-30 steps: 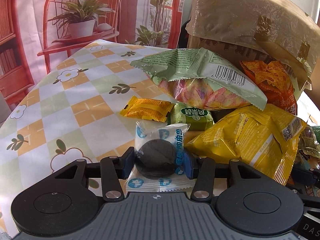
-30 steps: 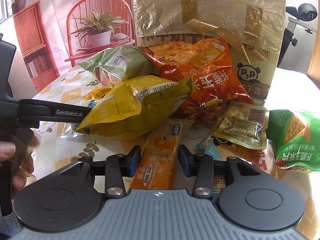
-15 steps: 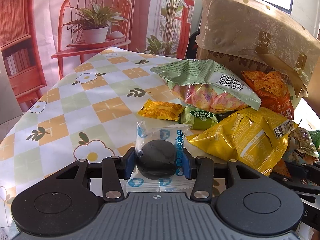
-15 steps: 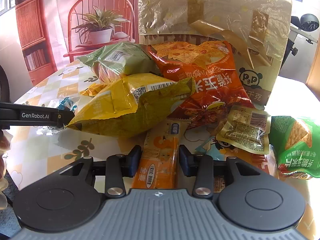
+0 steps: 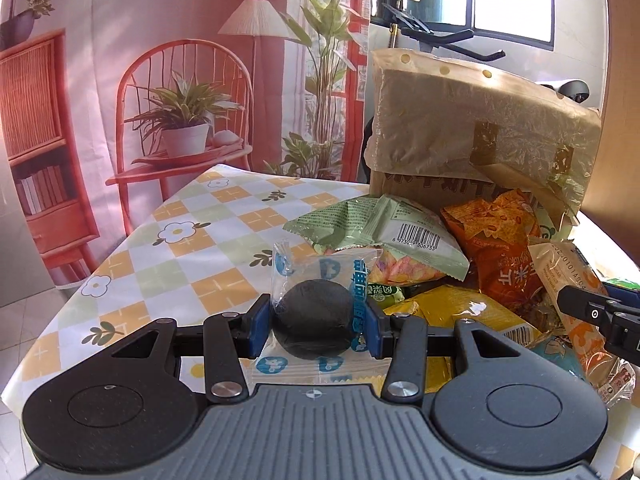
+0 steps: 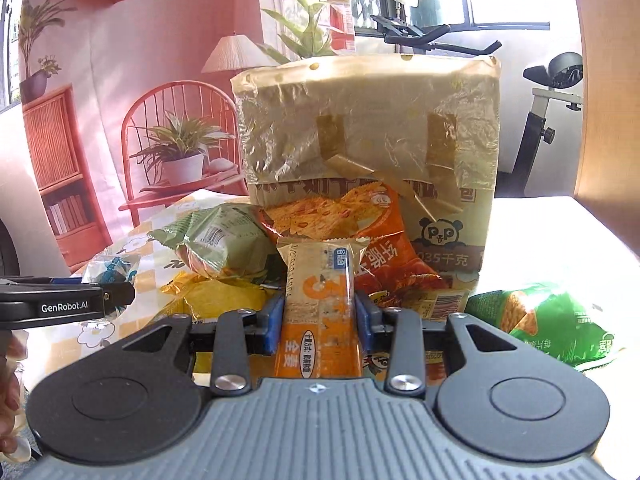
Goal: Organize snacks
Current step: 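Carry the black cake in left tool while right tool carries the snack bar to the box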
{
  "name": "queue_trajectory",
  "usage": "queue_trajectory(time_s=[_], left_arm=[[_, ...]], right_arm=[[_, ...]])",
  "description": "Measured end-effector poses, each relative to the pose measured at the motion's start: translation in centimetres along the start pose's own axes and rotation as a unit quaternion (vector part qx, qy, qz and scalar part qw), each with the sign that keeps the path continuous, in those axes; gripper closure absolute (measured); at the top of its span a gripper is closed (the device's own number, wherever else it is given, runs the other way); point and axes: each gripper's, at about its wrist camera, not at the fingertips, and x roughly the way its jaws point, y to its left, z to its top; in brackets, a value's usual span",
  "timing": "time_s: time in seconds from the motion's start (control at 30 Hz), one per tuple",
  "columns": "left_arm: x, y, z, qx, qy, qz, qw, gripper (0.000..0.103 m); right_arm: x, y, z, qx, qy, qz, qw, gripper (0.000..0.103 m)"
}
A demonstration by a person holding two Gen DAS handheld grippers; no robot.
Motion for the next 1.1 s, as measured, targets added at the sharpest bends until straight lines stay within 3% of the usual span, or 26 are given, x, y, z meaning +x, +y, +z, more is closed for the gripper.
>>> queue_trajectory(time_s=[0.57, 1.1], left_arm=[[-0.3, -2.0, 4.8, 0.003, -0.039, -0.019, 0.9991, 0.054], [-0.2, -4.8, 10.7, 0.005, -0.089, -0.039, 0.9952, 0.054]], right_arm=[[0.3, -2.0, 3.5, -0.02, -0.03, 0.008, 0.999, 0.065], [0.5, -4.8, 9.2, -0.054, -0.057, 0.016, 0.997, 0.065]])
